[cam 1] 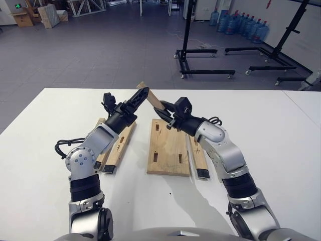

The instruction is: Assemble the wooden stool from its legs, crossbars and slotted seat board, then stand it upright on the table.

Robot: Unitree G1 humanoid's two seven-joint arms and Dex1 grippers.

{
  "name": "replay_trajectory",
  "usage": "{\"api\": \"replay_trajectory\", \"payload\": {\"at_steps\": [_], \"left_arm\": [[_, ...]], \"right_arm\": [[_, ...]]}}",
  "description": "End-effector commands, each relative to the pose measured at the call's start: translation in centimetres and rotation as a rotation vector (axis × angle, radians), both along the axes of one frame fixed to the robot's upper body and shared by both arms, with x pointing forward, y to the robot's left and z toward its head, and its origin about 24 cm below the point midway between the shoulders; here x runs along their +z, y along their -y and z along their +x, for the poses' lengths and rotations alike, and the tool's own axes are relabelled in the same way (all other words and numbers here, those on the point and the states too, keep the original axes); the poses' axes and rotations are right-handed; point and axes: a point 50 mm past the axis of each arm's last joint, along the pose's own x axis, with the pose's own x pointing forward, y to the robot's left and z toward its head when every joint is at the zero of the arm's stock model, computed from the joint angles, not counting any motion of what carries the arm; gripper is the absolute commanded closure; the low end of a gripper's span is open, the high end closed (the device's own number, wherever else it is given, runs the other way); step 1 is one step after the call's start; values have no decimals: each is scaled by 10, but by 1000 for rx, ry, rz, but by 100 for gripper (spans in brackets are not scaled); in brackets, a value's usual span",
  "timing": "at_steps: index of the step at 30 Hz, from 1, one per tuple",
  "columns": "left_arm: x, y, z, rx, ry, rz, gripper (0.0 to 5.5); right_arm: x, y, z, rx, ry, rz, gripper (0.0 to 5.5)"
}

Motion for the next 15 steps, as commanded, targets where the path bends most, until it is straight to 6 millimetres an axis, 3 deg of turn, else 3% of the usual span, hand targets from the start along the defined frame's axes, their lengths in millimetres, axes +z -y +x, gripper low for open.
{"api": "replay_trajectory", "payload": {"at_steps": [1, 3, 15], "left_arm": [[2, 5, 2, -38, 3, 7, 10], [4, 6, 3, -45, 13, 6, 10], [15, 1, -3, -41, 41, -32, 205]], "right_arm": [[0, -7, -9, 60, -17, 9, 422], [-1, -9, -10, 72, -24, 3, 422], [-6, -8, -10, 63, -60, -1, 422]]}}
